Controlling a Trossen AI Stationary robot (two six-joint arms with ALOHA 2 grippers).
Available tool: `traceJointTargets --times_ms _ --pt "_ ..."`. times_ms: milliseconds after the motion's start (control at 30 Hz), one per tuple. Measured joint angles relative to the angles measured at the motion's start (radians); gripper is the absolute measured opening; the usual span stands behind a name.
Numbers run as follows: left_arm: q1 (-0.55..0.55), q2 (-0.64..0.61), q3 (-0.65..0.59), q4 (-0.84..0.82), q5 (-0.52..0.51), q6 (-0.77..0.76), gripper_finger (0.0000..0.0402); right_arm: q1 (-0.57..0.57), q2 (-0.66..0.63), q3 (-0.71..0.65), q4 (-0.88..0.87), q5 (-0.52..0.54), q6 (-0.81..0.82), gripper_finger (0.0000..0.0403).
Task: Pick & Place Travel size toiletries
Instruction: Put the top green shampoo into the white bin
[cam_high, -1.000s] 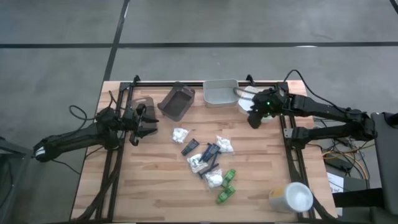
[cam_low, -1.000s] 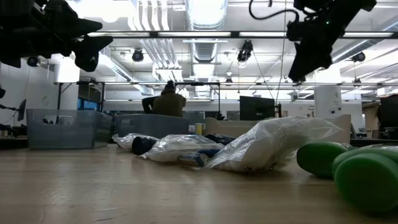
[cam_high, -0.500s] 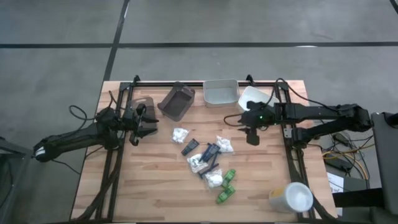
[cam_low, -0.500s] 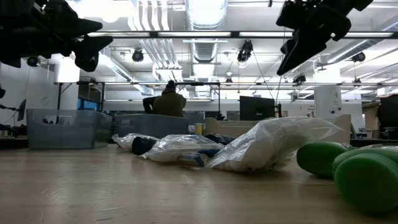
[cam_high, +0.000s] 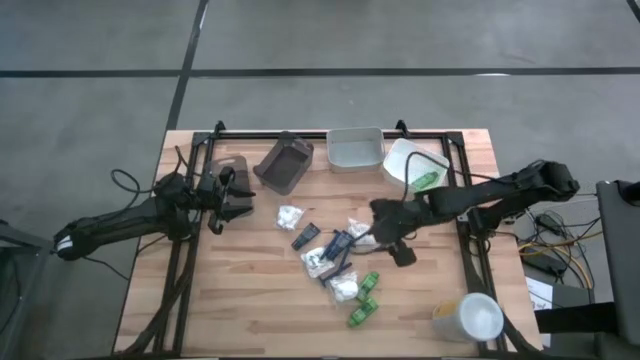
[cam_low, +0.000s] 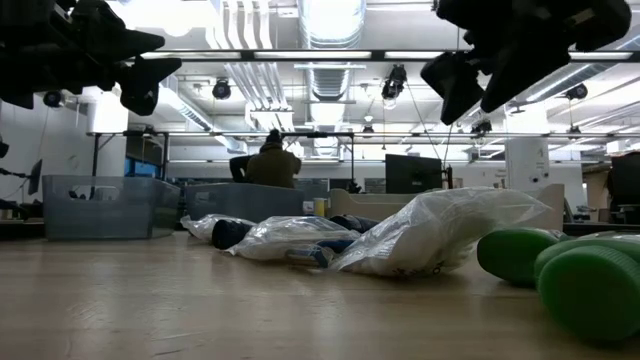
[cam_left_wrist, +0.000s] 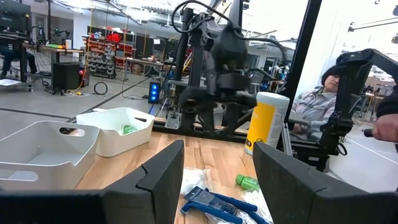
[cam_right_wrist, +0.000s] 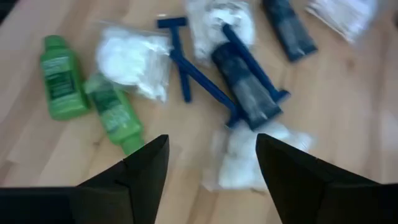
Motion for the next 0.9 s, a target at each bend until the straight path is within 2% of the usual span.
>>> traceJointTargets --times_ms 400,900 --pt "0.000 0.000 0.000 0.000 0.000 0.000 0.0198 0.114 0.227 0.142 0.001 -0.005 -0.079 0.0263" --pt "0.000 0.001 0.000 0.000 0.000 0.000 0.0198 0.203 0.383 0.159 0.000 -0.025 -0.106 0.0233"
